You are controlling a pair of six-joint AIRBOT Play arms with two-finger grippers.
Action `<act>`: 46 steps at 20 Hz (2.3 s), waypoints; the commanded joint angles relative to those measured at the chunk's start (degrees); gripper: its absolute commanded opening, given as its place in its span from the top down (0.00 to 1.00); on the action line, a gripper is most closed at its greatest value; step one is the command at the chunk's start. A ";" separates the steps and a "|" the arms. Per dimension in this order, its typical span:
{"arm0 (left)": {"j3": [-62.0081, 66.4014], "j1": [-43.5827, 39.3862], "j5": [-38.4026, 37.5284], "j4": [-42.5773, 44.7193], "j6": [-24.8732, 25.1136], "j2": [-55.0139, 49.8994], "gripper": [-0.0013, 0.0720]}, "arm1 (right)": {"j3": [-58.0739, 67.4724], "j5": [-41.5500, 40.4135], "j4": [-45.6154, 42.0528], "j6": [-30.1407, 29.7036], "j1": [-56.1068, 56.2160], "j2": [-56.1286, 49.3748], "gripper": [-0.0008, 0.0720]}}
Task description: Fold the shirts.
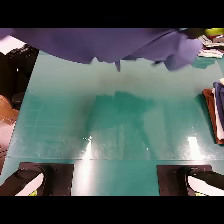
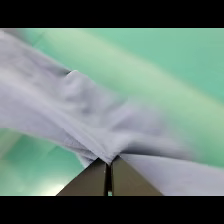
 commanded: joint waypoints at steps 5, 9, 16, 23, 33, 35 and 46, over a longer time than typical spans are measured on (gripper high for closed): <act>4.26 0.07 -4.07 -9.66 0.98 -0.07 0.95 | -1.42 10.84 -3.58 3.48 -0.63 10.45 0.97; -6.97 0.07 -8.92 -7.45 1.03 -3.87 0.95 | -1.44 25.20 -3.58 7.69 2.51 2.99 0.97; -26.32 0.07 -6.80 -4.26 2.60 -21.42 0.94 | -17.22 11.30 -3.58 7.48 8.20 -12.13 0.97; -26.58 0.07 -2.58 -3.82 2.32 -30.08 0.94 | -24.26 1.42 -3.58 7.50 8.00 -21.00 0.68; -26.47 0.07 -4.76 -3.76 2.40 -29.99 0.32 | -6.88 8.79 -3.58 7.50 2.25 -22.08 0.32; -26.47 0.07 -5.46 -3.74 2.40 -29.99 0.32 | -5.92 8.81 -3.58 7.50 1.38 -22.08 0.32; -26.53 0.09 -3.10 2.29 -1.03 -36.37 0.32 | -5.86 7.98 -3.10 5.55 -1.01 -30.67 0.32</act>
